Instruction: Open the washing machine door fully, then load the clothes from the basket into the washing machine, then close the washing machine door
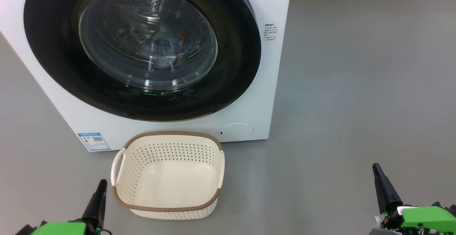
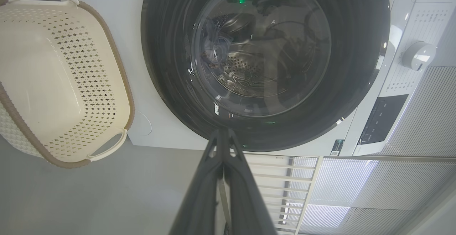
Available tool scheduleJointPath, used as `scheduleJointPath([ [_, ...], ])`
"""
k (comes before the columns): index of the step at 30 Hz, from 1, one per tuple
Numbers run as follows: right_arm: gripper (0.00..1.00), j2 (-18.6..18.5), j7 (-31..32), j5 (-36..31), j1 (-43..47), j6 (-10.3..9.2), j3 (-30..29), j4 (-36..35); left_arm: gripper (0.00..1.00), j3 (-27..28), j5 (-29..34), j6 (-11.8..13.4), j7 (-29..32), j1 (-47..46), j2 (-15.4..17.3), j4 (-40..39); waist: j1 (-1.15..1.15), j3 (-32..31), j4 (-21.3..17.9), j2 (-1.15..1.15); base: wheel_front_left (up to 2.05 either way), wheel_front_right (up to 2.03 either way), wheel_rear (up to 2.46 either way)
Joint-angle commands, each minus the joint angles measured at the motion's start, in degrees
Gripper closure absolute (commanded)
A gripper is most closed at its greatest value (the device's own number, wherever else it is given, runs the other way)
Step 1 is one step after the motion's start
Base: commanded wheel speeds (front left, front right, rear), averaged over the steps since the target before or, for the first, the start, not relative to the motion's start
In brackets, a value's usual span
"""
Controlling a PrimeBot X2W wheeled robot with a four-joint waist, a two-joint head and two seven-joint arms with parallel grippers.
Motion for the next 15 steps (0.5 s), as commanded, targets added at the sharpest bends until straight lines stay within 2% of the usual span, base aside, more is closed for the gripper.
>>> scheduleJointPath([
  [1,1.00,-0.2,0.5,0.2,-2.6,0.09,1.3,-1.7,1.00,2.0,-0.5,-0.2,0.3,-2.4,0.8,-1.7,0.00,0.0,0.0,0.00,0.00,0.00,0.00],
  [15,1.00,-0.2,0.5,0.2,-2.6,0.09,1.3,-1.7,1.00,2.0,-0.5,-0.2,0.3,-2.4,0.8,-1.7,0.00,0.0,0.0,0.00,0.00,0.00,0.00],
])
